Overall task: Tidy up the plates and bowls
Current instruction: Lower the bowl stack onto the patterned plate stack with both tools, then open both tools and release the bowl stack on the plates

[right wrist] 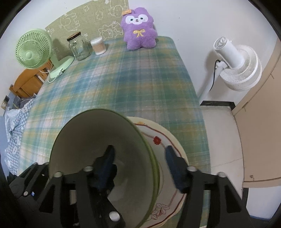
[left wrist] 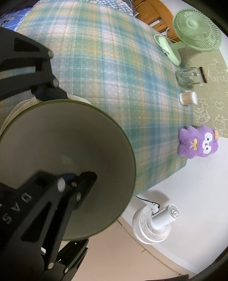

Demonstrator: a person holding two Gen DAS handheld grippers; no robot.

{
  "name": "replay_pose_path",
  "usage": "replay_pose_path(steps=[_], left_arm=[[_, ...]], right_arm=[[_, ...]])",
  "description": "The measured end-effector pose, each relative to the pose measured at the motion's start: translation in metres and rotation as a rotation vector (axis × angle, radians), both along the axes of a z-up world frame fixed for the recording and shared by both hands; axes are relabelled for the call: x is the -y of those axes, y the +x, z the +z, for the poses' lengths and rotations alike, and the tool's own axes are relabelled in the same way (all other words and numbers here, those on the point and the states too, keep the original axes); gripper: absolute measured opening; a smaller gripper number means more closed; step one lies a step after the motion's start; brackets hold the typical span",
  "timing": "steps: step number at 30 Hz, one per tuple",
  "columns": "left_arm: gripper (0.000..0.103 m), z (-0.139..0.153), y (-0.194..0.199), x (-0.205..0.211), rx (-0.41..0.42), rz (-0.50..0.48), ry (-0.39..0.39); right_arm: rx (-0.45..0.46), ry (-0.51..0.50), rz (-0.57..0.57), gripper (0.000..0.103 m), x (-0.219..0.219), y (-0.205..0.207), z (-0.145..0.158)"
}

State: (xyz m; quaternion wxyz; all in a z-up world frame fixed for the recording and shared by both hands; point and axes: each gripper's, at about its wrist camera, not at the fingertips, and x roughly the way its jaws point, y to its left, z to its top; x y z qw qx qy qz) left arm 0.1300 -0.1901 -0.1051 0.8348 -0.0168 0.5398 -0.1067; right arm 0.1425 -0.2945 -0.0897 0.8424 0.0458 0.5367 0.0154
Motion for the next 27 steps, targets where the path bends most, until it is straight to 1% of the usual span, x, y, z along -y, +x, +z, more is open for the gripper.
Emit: replay_pose_path(steps=[2, 4, 9, 19, 27], left_arm=[[0.080, 0.003, -0.001, 0.001, 0.015, 0.001, 0.010], [0.081, 0.006, -0.002, 0.001, 0.022, 0.007, 0.012], [0.082, 0.011, -0.006, 0.000, 0.042, 0.020, 0.022], [0.082, 0.026, -0.014, -0.004, 0.089, 0.048, 0.028], [0.082, 0.047, -0.022, -0.014, 0.165, 0.088, 0.044]], right_arm=[[0.015, -0.005, 0.001, 0.075, 0.001, -0.001, 0.003], [0.023, -0.012, 0.005, 0.076, 0.000, -0.002, 0.006], [0.039, -0.022, 0.016, 0.076, 0.000, -0.005, 0.011], [0.100, -0.066, 0.023, 0.076, -0.003, -0.013, 0.029], [0.168, -0.078, 0.014, 0.076, -0.007, -0.020, 0.050]])
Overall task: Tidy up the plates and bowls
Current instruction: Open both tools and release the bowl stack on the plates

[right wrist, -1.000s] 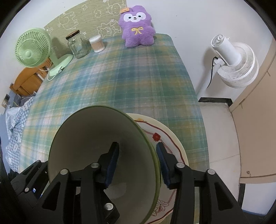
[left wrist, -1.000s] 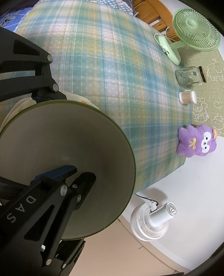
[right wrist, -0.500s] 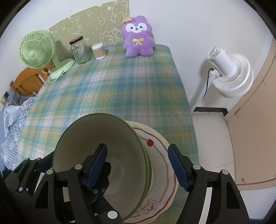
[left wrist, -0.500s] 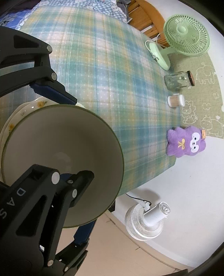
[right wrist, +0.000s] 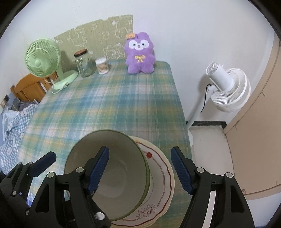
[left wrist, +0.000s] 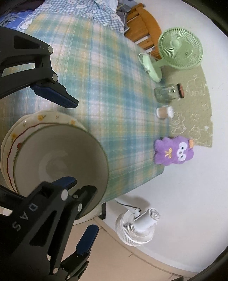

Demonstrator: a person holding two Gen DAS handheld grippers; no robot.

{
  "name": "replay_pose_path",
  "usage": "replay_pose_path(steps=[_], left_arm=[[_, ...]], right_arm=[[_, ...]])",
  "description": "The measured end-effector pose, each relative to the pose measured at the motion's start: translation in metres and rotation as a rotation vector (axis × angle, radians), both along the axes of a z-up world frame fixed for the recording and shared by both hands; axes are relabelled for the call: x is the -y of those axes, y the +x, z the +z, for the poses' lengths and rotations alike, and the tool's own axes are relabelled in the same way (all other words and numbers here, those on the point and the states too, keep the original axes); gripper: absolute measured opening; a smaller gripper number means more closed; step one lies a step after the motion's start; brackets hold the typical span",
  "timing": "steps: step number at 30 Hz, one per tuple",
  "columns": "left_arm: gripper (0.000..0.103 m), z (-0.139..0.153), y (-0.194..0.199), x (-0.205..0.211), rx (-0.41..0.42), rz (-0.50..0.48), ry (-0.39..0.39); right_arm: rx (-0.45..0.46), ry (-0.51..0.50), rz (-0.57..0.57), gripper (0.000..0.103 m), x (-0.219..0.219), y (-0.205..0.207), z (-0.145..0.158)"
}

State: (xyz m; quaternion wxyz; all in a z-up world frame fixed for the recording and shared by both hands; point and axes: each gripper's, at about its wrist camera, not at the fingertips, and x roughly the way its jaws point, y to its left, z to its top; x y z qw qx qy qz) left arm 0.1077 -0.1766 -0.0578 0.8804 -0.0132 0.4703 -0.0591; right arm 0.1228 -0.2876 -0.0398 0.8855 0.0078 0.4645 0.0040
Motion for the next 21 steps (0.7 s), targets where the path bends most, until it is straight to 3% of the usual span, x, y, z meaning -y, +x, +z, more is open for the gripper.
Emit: replay_pose_path(steps=[8, 21], left_arm=[[0.082, 0.020, -0.011, -0.025, 0.091, 0.008, -0.003], [0.086, 0.041, -0.025, -0.101, 0.158, -0.011, 0.003]], right_arm=[[0.081, -0.023, 0.011, 0.076, -0.023, -0.009, 0.022], [0.147, -0.034, -0.049, 0.076, -0.090, -0.032, 0.048]])
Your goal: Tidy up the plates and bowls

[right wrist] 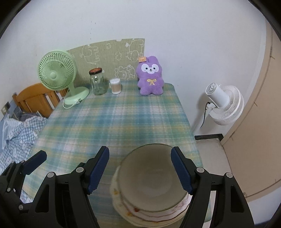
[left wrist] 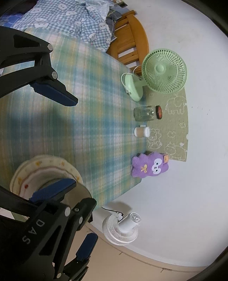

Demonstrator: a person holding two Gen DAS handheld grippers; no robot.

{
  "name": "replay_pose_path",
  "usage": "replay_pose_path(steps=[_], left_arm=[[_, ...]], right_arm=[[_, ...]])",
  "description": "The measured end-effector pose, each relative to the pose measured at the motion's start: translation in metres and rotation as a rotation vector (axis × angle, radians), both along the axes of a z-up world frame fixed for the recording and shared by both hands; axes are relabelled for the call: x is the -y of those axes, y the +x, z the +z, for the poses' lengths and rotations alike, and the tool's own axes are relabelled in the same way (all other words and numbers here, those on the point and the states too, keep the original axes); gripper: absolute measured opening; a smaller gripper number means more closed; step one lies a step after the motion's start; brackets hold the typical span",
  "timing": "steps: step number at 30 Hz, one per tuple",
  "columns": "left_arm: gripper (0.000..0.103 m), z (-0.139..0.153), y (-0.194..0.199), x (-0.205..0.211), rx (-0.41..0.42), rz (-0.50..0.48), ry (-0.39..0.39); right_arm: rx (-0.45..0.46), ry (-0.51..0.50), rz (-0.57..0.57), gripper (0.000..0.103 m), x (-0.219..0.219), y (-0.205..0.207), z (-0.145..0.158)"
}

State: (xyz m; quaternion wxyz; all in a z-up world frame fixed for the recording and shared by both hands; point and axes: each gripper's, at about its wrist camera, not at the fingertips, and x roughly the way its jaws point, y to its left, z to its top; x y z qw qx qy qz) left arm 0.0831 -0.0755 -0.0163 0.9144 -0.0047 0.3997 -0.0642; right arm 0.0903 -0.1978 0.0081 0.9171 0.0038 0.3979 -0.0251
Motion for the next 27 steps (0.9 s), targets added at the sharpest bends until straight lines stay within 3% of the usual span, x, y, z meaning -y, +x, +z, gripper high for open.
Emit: replay_pose_path(steps=[12, 20, 27], left_arm=[[0.086, 0.007, -0.014, -0.081, 0.036, -0.031, 0.034], [0.086, 0.001, -0.021, -0.131, 0.067, -0.043, 0.046], [0.089, -0.007, -0.027, -0.151, 0.108, -0.050, 0.060]], right_arm=[[0.075, -0.011, -0.108, 0.076, -0.068, -0.030, 0.013], [0.085, -0.005, -0.193, 0.076, -0.094, -0.047, 0.001], [0.122, -0.024, -0.183, 0.076, -0.107, -0.057, -0.011]])
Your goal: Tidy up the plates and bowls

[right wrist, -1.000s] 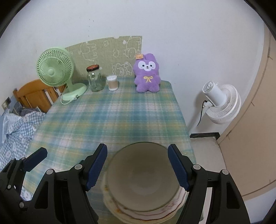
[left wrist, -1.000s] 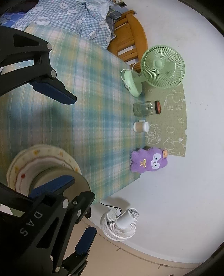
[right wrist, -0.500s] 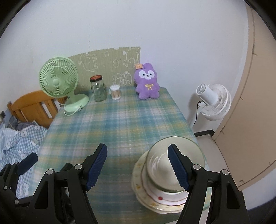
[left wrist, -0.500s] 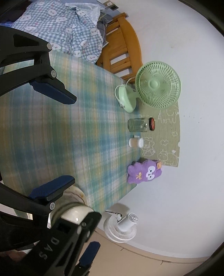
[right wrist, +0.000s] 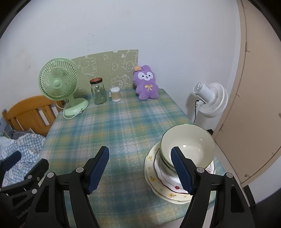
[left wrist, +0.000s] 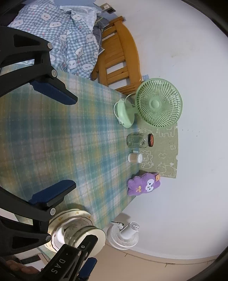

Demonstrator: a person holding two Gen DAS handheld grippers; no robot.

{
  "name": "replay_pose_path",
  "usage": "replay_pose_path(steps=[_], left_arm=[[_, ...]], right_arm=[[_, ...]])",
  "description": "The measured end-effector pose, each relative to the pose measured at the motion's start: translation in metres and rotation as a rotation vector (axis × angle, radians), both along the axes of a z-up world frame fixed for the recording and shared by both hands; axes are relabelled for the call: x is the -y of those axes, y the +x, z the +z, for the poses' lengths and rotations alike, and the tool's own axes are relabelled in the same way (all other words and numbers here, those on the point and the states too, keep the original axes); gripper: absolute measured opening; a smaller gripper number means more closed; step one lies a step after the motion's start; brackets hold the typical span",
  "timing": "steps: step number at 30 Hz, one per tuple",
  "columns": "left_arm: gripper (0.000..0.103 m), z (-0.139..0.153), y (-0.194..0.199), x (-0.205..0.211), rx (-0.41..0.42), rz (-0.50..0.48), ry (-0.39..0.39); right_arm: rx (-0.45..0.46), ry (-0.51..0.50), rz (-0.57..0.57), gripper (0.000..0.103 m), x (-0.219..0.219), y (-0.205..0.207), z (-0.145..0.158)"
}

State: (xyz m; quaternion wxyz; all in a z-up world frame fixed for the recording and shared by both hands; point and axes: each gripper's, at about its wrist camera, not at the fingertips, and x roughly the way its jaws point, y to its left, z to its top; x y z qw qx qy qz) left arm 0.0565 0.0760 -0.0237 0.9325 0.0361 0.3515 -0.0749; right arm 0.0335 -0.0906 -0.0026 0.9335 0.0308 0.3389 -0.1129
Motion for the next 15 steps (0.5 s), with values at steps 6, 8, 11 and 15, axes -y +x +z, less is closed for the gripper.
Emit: replay_pose_path(steps=[6, 8, 11, 15], left_arm=[[0.091, -0.015, -0.008, -0.008, 0.013, 0.025, 0.013], [0.091, -0.019, -0.013, -0.008, 0.019, 0.034, 0.019], [0.091, -0.023, -0.019, -0.009, 0.022, 0.053, 0.008], [0.091, -0.026, -0.027, -0.008, 0.027, 0.066, -0.011]], right_arm=[[0.020, -0.007, 0.046, 0.078, -0.006, -0.009, -0.016], [0.017, 0.009, 0.050, 0.083, -0.005, -0.014, -0.023], [0.018, 0.016, 0.056, 0.084, -0.005, -0.019, -0.029], [0.025, 0.001, 0.083, 0.084, -0.006, -0.025, -0.032]])
